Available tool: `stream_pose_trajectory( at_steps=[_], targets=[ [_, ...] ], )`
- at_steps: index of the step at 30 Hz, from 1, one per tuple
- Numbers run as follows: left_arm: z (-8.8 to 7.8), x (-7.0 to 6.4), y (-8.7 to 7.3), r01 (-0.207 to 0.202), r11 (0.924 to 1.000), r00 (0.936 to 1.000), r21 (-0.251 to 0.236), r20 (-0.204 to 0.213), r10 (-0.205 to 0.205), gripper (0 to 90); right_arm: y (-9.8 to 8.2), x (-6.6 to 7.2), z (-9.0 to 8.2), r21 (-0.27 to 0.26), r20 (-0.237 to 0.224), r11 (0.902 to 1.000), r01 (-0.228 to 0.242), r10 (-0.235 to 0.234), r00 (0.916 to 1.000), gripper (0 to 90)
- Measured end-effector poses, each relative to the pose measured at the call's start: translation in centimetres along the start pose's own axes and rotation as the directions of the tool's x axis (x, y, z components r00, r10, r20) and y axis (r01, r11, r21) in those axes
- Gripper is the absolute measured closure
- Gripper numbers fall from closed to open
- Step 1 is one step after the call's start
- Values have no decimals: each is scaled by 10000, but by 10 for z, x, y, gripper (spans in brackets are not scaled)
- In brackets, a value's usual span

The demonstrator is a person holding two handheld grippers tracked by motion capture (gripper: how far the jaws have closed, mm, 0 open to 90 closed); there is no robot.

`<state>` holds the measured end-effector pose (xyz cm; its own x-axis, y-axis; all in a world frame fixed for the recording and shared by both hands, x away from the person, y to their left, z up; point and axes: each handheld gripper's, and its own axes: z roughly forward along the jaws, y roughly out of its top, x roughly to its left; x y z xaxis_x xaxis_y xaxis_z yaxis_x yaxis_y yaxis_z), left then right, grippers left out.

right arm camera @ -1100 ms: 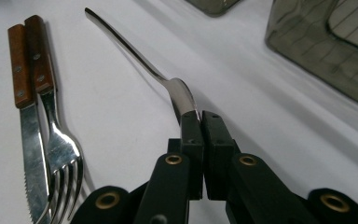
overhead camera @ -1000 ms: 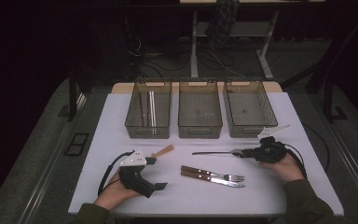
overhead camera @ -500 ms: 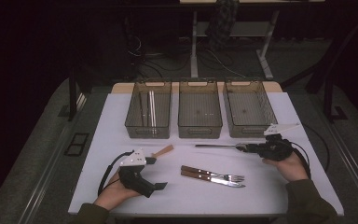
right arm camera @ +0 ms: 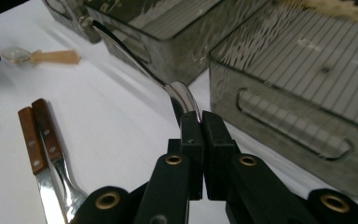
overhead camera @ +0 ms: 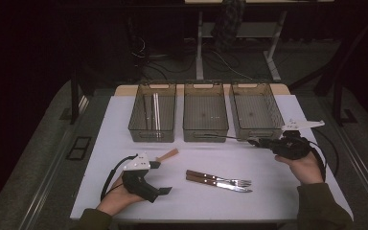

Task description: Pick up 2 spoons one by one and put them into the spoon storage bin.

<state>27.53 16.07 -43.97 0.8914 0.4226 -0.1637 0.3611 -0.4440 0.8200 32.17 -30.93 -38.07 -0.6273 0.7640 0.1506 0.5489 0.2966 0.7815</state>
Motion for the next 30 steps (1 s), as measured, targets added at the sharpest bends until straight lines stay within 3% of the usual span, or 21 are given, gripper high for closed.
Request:
stream_pose_trajectory(
  at_steps=[9, 13, 17, 30],
  targets=[
    [0, 0, 0, 87, 10000, 9999, -42, -53, -88, 0, 22, 1, -6, -474, 776, 9987, -182, 219, 9967, 879],
    [0, 0, 0, 122, 9999, 9999, -47, -52, -122, 0, 33, 0, -1, -639, 1018, 9967, -496, 559, 9932, 879],
    [0, 1, 0, 123, 9999, 9999, -55, -28, -123, 0, 45, -1, 11, -668, 1423, 9943, -831, 919, 9855, 879],
    [0, 0, 0, 101, 9999, 9999, -112, 45, -101, 0, 83, 5, 66, -353, 2415, 9931, -1119, 1172, 9633, 878]
  ],
)
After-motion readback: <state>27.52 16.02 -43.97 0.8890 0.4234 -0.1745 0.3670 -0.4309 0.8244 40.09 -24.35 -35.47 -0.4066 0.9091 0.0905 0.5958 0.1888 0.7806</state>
